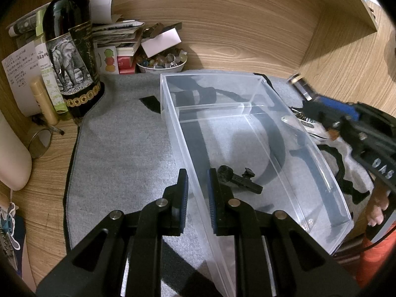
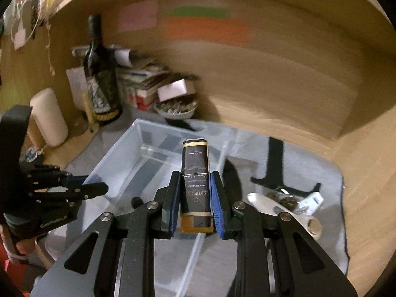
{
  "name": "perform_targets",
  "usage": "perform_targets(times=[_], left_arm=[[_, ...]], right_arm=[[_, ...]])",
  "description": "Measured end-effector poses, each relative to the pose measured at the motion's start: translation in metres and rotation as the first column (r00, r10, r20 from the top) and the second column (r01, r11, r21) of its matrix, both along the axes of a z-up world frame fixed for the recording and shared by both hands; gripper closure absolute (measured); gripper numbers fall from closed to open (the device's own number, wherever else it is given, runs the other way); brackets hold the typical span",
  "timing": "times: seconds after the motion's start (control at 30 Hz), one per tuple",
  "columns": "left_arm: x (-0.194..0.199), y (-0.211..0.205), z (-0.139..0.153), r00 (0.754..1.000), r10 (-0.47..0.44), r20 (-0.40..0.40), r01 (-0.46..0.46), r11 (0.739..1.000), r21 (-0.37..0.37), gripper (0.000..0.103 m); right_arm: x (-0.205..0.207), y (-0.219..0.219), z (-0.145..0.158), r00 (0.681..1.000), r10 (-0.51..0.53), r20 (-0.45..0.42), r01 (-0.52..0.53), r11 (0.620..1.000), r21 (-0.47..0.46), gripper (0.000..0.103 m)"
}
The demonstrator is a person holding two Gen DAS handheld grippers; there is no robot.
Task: Organize rigid objects
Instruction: 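Carry the black-and-gold box over the clear box and release it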
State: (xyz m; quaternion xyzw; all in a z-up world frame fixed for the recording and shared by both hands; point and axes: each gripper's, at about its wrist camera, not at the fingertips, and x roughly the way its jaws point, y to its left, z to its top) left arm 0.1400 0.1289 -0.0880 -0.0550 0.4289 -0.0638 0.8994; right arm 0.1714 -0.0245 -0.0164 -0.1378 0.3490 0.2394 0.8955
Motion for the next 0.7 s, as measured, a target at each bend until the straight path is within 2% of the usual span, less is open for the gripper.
perform_targets(times=[0.53,0.7], left_arm=[[0.0,0.0,0.0,1.0,0.0,0.0,0.0,1.0,0.001,0.088],[-0.001,-0.001,0.0,1.0,0.0,0.001,0.0,1.0,0.002,0.088]], right_arm=[[0.015,0.029,-0.041,0.986,0.063,-0.152,-0.081,0.99,-0.112,0.082],[0.014,0.028,-0.039,0.986,0.067,-0.152,-0.084,0.99,-0.111,0.081]])
